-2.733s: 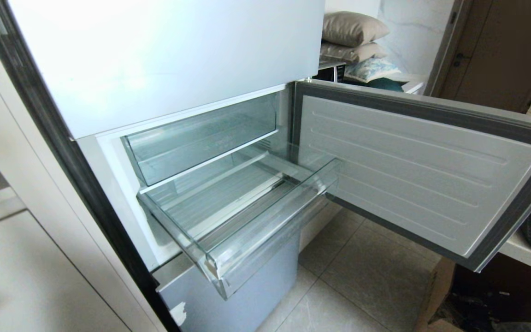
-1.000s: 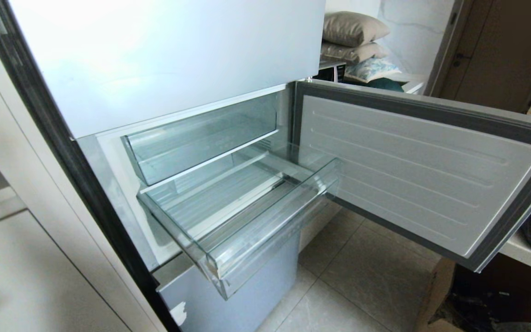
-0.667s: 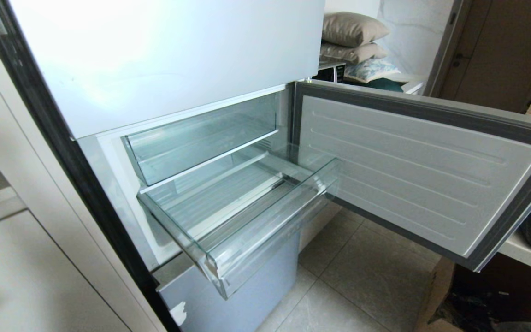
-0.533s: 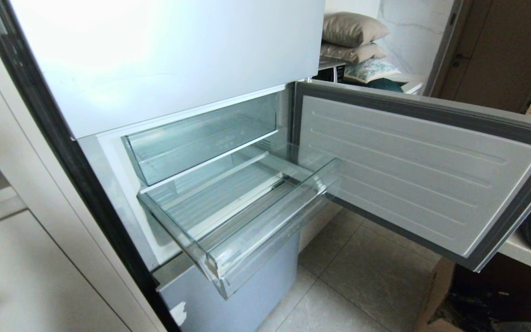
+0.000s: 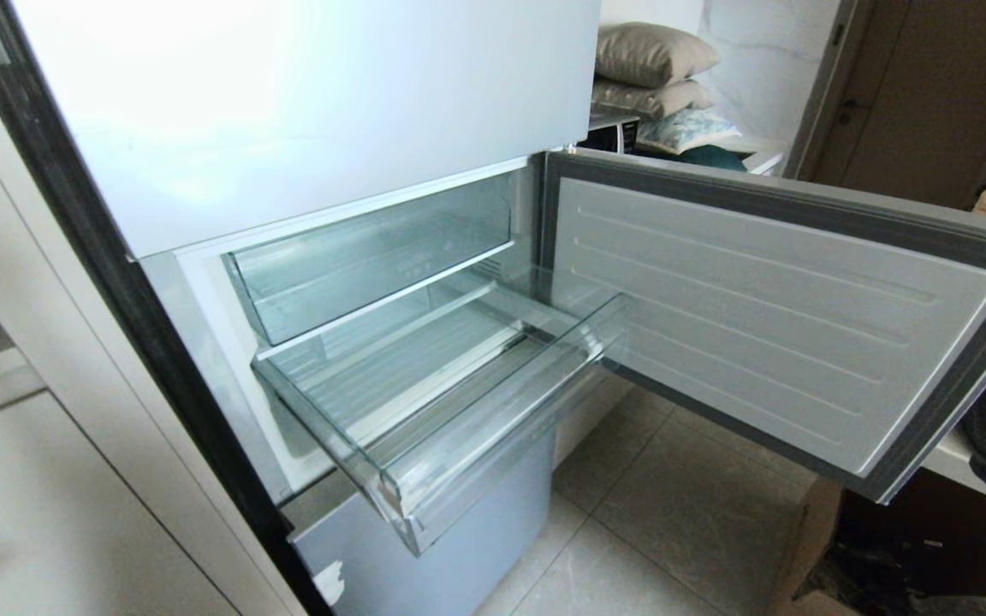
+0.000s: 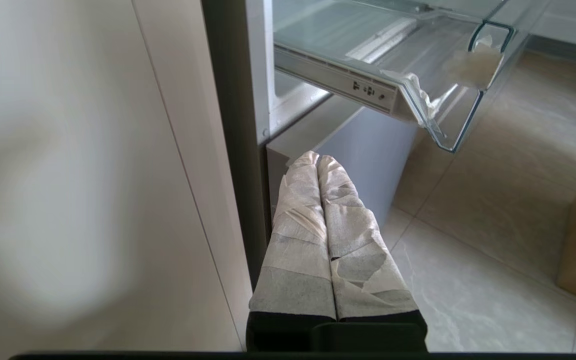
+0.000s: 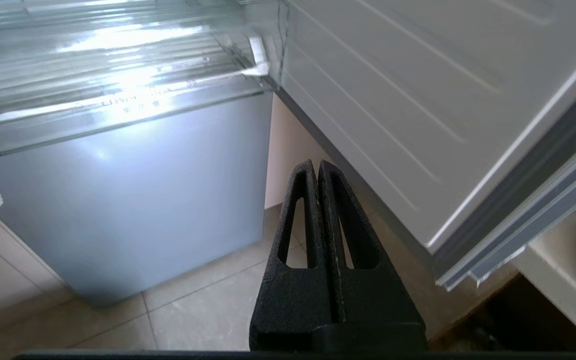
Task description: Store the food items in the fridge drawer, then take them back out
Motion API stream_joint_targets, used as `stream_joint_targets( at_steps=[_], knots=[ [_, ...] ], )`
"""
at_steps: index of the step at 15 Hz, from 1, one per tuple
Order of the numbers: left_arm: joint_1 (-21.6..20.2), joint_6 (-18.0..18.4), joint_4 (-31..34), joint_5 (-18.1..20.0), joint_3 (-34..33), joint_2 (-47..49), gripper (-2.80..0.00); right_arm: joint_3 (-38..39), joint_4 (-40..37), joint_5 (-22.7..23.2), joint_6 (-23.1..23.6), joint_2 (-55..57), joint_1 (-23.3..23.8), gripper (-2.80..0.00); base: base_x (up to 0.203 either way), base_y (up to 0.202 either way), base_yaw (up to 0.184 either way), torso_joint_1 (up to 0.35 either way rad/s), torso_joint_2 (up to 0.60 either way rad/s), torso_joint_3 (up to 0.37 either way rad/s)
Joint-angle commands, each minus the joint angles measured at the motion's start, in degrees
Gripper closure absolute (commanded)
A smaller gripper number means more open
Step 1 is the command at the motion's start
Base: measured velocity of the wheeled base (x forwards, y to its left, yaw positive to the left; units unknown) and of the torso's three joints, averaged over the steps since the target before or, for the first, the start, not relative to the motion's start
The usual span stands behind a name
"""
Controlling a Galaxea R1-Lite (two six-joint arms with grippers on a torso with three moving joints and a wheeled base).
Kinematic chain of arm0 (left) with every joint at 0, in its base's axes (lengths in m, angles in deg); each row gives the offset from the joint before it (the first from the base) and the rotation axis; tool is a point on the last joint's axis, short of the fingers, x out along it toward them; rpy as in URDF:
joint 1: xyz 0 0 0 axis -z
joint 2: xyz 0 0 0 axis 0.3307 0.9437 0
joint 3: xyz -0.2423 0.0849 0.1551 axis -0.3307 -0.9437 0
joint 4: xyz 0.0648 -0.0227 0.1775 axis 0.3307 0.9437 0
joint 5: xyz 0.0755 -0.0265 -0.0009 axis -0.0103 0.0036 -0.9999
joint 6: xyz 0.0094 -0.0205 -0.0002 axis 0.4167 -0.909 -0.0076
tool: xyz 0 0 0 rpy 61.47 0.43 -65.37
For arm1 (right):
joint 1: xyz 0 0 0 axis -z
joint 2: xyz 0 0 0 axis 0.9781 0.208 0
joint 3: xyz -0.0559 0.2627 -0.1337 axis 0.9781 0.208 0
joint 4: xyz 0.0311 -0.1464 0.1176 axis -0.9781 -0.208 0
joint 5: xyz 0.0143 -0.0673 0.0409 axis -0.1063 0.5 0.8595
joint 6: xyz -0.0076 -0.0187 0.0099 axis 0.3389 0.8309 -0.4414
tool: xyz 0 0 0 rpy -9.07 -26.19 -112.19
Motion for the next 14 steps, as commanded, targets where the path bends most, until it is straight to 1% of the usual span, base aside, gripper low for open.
stream_joint_targets(
  at_steps=[1,8,10,12,14],
  knots=[
    [-0.03,-0.01,0.01,-0.04,0.01,-0.02,0.0,0.46,0.34,0.17,0.12,0.19,-0.19,0.0,-0.003,0.003,0.07,0.006,0.01,0.001],
    [-0.03,-0.01,0.01,-0.04,0.01,-0.02,0.0,1.77,0.02,0.17,0.03,0.84,-0.19,0.0,0.002,-0.006,0.17,0.003,0.0,0.004],
    [-0.03,-0.01,0.01,-0.04,0.01,-0.02,0.0,3.86,0.46,-0.12,0.26,1.35,0.25,0.0,0.002,-0.01,0.172,0.002,0.0,0.0],
    [-0.03,-0.01,0.01,-0.04,0.01,-0.02,0.0,5.82,0.59,-0.11,0.29,1.65,2.11,0.0,0.003,-0.009,0.175,0.007,0.0,0.006],
    [-0.03,-0.01,0.01,-0.04,0.01,-0.02,0.0,7.8,0.65,-0.11,0.21,2.8,2.35,0.0,0.001,-0.008,0.175,0.001,0.0,0.001]
  ],
)
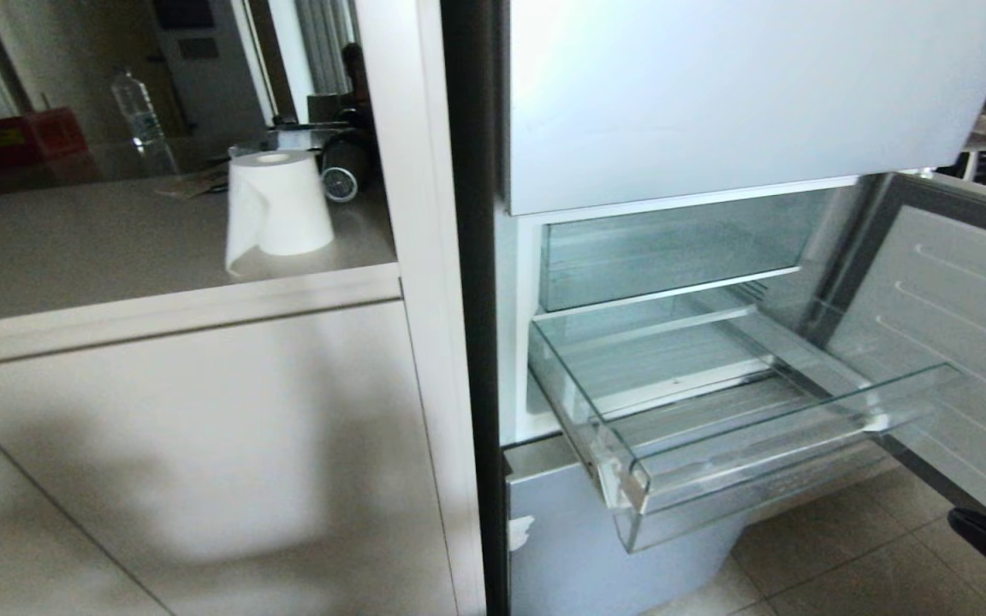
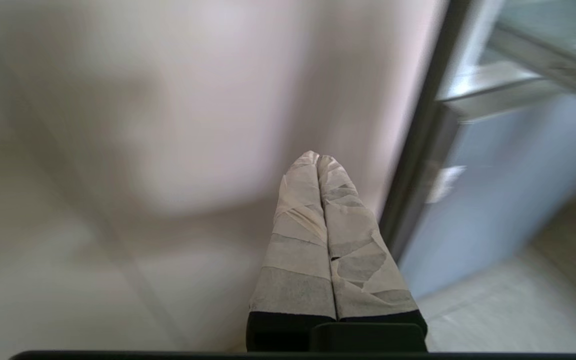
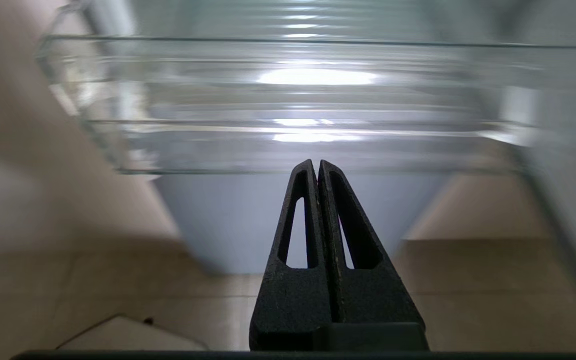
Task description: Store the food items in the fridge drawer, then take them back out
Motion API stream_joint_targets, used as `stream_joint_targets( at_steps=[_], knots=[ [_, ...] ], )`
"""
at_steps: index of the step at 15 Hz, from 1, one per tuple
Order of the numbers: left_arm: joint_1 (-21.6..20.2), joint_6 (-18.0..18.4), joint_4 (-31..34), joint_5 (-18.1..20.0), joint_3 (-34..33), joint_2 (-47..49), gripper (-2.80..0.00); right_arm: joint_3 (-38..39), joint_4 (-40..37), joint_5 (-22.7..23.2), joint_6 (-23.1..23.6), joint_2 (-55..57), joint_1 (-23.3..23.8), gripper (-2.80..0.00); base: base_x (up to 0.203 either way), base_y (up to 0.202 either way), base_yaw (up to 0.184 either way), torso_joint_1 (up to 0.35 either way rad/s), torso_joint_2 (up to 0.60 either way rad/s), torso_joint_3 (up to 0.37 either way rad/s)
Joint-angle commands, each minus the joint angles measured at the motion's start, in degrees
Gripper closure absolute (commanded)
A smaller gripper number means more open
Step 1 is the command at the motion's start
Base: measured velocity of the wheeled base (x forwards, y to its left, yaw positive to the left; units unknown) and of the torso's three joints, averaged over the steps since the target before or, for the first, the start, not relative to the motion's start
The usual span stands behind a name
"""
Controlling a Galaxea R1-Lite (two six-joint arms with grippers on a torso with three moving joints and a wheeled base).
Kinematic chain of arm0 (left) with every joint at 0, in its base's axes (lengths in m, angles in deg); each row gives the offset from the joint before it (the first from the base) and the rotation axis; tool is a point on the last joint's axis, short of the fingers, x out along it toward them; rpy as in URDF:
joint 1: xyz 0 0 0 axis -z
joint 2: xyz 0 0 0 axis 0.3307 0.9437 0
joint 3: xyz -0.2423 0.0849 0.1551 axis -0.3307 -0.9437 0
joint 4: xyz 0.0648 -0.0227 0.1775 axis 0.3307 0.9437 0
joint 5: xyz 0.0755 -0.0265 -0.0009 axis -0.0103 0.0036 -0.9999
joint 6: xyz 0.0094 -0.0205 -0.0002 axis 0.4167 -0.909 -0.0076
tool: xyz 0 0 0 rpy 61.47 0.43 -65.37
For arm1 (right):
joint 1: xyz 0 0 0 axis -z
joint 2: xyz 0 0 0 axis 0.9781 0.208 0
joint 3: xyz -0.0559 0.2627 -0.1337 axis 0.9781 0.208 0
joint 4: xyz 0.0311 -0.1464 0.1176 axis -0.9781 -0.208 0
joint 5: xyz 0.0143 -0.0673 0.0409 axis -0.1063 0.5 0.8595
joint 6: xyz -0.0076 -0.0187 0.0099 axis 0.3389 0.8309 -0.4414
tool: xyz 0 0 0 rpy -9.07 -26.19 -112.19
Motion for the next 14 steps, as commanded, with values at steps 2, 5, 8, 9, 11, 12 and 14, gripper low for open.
stream_joint_targets(
  at_steps=[2,5,8,9,11,12,14],
  knots=[
    [0.0,0.01,0.01,-0.02,0.01,-0.02,0.0,3.24,1.1,0.2,0.26,3.69,2.3,0.0,0.003,-0.007,0.157,-0.001,0.01,0.005],
    [0.0,0.01,0.01,0.07,0.01,-0.02,0.0,4.36,2.59,0.16,0.48,11.83,6.39,0.0,0.0,-0.003,0.06,0.0,0.0,0.001],
    [0.0,0.01,0.01,-0.02,0.01,-0.02,0.0,3.29,4.51,-0.77,0.75,20.4,8.81,0.0,0.0,0.0,0.0,0.0,0.0,0.0],
    [0.0,0.01,0.01,-0.02,0.01,-0.02,0.0,2.07,4.59,-0.87,0.79,22.8,8.98,0.0,0.0,0.0,0.0,0.0,0.0,0.0],
    [0.0,0.01,0.01,-0.02,0.01,-0.02,0.0,-1.96,3.99,-0.75,0.78,29.39,8.82,0.0,0.0,0.0,0.0,0.0,0.0,0.0],
    [0.0,0.01,0.01,-0.02,0.01,-0.02,0.0,-4.06,3.63,-0.73,0.74,33.01,8.38,0.0,0.0,0.0,0.0,0.0,0.0,0.0],
    [0.0,0.01,0.01,-0.02,0.01,-0.02,0.0,-8.1,3.3,-0.71,0.64,39.64,6.83,0.0,0.0,0.0,0.0,0.0,0.0,0.0]
  ],
)
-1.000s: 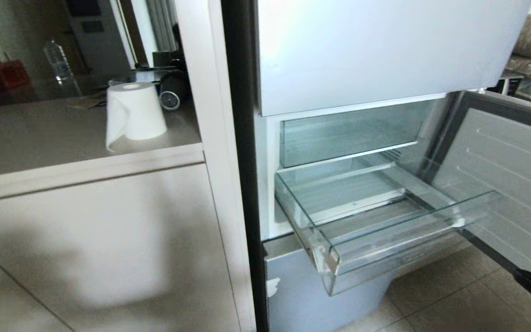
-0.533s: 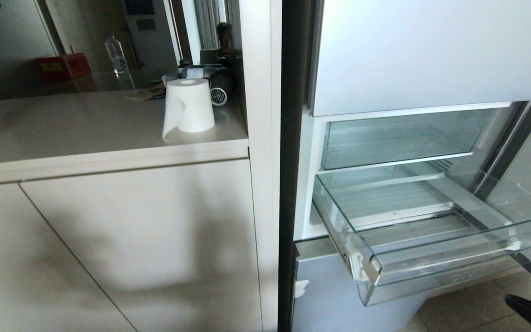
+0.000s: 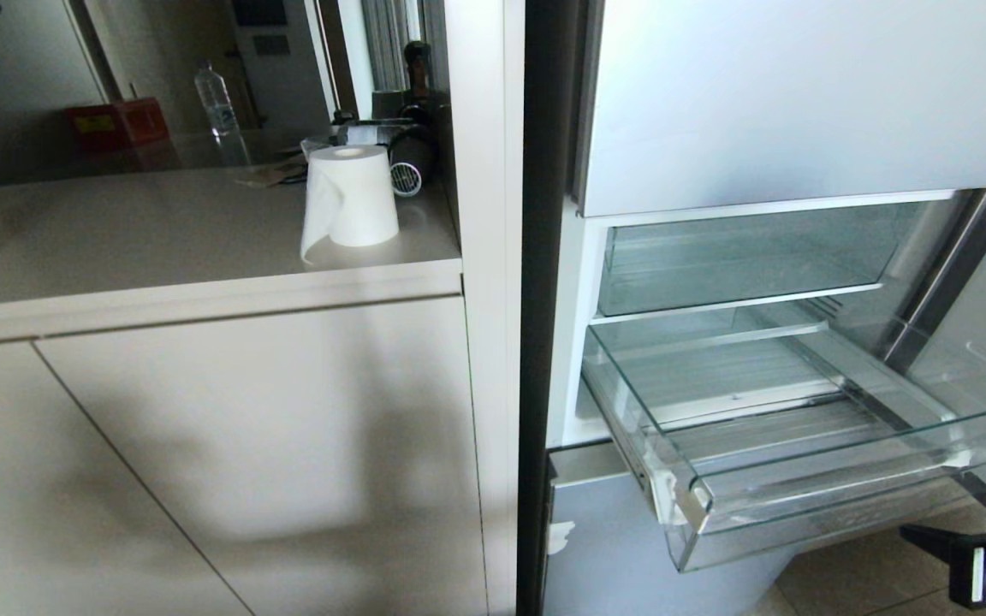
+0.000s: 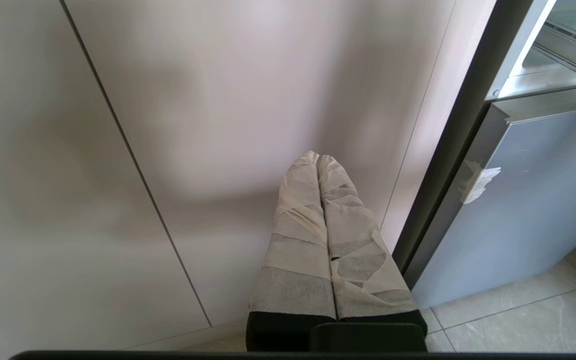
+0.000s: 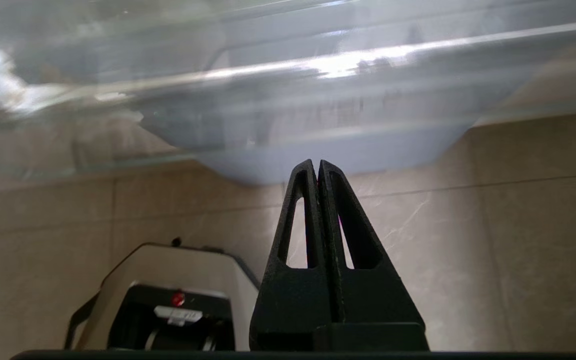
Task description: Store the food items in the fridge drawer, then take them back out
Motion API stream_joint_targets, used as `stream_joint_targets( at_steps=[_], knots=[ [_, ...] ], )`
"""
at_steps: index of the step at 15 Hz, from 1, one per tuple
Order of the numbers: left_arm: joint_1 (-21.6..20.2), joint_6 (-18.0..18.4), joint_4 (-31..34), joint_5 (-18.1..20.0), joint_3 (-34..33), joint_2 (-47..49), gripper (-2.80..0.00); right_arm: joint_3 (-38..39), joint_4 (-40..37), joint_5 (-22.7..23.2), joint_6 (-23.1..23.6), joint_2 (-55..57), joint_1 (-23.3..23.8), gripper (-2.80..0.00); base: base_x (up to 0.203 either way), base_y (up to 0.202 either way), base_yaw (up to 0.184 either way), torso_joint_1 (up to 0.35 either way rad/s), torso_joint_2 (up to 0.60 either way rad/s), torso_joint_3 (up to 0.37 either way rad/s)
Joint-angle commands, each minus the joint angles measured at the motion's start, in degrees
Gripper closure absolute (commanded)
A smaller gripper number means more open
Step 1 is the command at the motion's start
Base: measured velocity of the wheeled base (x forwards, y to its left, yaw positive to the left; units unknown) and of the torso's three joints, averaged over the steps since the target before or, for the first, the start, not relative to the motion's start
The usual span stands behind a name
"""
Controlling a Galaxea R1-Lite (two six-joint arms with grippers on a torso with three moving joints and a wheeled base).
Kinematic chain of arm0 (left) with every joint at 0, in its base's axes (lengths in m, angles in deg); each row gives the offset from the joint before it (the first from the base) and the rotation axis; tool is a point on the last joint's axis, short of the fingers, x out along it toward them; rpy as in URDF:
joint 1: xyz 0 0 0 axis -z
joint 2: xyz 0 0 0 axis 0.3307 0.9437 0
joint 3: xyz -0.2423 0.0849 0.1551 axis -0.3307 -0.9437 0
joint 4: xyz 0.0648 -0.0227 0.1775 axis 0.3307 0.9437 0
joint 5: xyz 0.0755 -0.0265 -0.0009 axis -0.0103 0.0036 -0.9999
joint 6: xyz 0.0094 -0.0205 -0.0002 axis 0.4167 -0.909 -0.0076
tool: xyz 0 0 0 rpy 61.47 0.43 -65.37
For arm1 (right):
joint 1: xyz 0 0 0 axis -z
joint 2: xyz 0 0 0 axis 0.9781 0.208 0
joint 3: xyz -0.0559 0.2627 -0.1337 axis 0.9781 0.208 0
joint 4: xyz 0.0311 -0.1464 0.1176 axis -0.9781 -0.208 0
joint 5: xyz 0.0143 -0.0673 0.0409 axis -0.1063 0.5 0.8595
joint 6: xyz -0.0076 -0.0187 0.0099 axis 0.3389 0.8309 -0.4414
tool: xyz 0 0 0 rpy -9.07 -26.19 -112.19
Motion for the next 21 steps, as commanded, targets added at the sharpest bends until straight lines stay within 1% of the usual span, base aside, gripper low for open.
stream_joint_targets(
  at_steps=[1,6,8,11,13,14,16,19,21],
  knots=[
    [0.0,-0.01,0.01,-0.02,0.01,-0.02,0.0,-4.01,0.13,0.19,-0.08,9.2,-1.56,0.0,0.0,0.0,0.0,0.0,0.0,0.0],
    [0.0,-0.01,0.01,-0.02,0.01,-0.02,0.0,-15.54,0.52,0.06,-0.76,21.79,-8.14,0.0,0.0,0.0,0.0,0.0,0.0,0.0],
    [0.0,-0.01,0.01,0.03,0.01,-0.02,0.0,-21.23,1.11,0.07,-2.17,25.87,-10.05,0.0,0.0,0.0,0.0,0.0,0.0,0.0],
    [0.0,-0.01,0.01,-0.02,0.01,-0.02,0.0,-30.08,5.57,0.04,-8.98,32.93,-14.07,0.0,0.0,0.0,0.0,0.0,0.0,0.0],
    [0.0,-0.01,0.01,-0.02,0.01,-0.02,0.0,-34.89,11.63,-0.27,-16.26,37.74,-16.94,0.0,0.0,0.0,0.0,0.0,0.0,0.0],
    [0.0,-0.01,0.01,-0.02,0.01,-0.02,0.0,-36.51,13.14,-0.62,-18.57,39.23,-17.91,0.0,0.0,0.0,0.0,0.0,0.0,0.0],
    [0.0,-0.01,0.01,0.02,0.01,-0.02,0.0,-39.89,14.05,-1.91,-21.03,41.81,-19.61,0.0,0.0,0.0,0.0,0.0,0.0,0.0],
    [0.0,-0.01,0.01,-0.02,0.01,-0.02,0.0,-41.15,19.15,-2.12,-27.44,43.37,-20.17,0.0,0.0,0.0,0.0,0.0,0.0,0.0],
    [0.0,-0.01,0.01,-0.02,0.01,-0.02,0.0,-39.91,19.77,-2.17,-28.4,42.29,-20.19,0.0,0.0,0.0,0.0,0.0,0.0,0.0]
  ],
)
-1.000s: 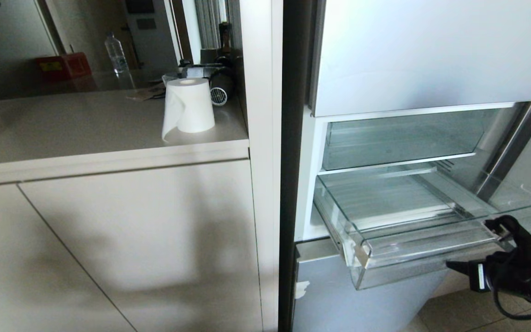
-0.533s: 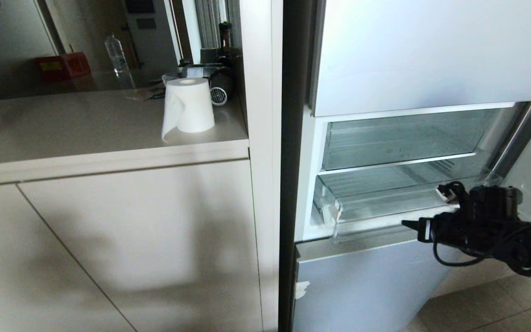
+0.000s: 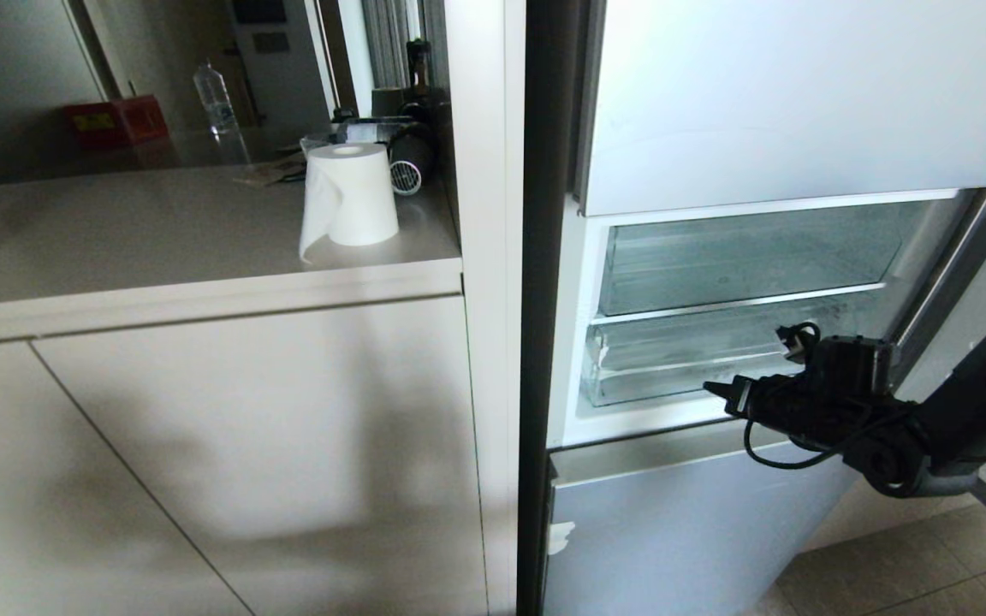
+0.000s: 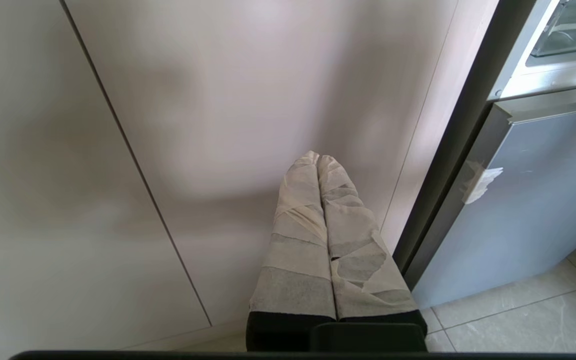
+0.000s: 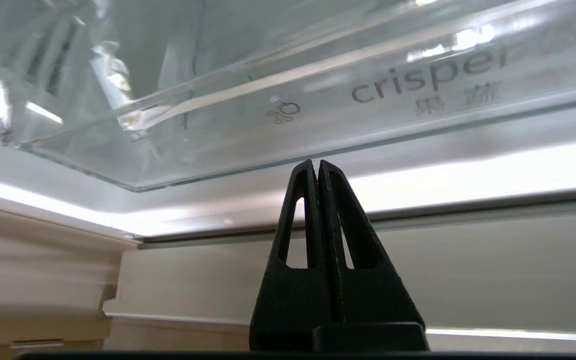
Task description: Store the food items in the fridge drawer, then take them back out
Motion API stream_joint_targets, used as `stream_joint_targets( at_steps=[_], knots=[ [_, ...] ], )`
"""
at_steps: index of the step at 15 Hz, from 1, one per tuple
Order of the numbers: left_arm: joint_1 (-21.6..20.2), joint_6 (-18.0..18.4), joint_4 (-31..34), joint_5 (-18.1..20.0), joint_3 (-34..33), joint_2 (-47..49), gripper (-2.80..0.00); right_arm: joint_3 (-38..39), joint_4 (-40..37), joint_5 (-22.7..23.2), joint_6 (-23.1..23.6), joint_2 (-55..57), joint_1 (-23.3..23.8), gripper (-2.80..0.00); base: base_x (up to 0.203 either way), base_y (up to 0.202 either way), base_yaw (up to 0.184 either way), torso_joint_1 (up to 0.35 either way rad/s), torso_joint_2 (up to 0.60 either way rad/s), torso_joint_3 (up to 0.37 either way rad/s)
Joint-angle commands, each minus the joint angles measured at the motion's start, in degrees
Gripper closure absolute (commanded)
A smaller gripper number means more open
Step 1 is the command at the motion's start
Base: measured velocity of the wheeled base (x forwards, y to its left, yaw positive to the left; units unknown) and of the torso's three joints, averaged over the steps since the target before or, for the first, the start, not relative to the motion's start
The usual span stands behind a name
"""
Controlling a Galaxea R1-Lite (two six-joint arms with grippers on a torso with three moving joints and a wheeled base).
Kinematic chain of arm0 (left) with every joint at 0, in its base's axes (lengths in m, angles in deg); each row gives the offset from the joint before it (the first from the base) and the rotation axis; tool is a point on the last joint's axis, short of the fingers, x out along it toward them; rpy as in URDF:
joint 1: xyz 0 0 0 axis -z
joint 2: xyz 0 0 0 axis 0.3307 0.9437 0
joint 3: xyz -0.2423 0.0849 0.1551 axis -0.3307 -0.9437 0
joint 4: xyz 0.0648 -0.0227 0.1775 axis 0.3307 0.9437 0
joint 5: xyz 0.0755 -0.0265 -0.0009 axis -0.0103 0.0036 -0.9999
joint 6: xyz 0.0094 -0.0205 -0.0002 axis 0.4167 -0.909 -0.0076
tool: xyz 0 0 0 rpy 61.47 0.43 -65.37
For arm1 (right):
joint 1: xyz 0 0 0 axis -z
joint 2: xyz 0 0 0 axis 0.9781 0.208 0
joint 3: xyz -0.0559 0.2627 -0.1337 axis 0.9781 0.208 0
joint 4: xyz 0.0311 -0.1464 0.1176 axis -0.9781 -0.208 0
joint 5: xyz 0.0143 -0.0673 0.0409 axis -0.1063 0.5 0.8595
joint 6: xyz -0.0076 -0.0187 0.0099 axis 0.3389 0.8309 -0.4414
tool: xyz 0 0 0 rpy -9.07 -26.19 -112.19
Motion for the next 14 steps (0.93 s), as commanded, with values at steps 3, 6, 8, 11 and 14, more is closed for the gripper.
stream_joint_targets(
  at_steps=[3,6,8,11,14],
  knots=[
    [0.0,-0.01,0.01,-0.02,0.01,-0.02,0.0,2.85,0.45,0.19,-0.22,-3.91,-0.07,0.0,0.0,0.0,0.0,0.0,0.0,0.0],
    [0.0,-0.01,0.01,-0.02,0.01,-0.02,0.0,11.5,0.29,0.24,0.4,-12.24,-0.08,0.0,0.0,0.0,0.0,0.0,0.0,0.0],
    [0.0,-0.01,0.01,-0.02,0.01,-0.02,0.0,20.01,0.27,0.19,0.75,-23.38,0.0,0.0,0.0,0.0,0.0,0.0,0.0,0.0],
    [0.0,-0.01,0.01,-0.02,0.01,-0.02,0.0,31.4,-1.69,-1.39,1.56,-43.02,1.67,0.0,0.0,0.0,0.0,0.0,0.0,0.0],
    [0.0,-0.01,0.01,-0.02,0.01,-0.02,0.0,36.07,-13.96,-6.62,3.74,-59.88,3.76,0.0,0.0,0.0,0.0,0.0,0.0,0.0]
  ],
)
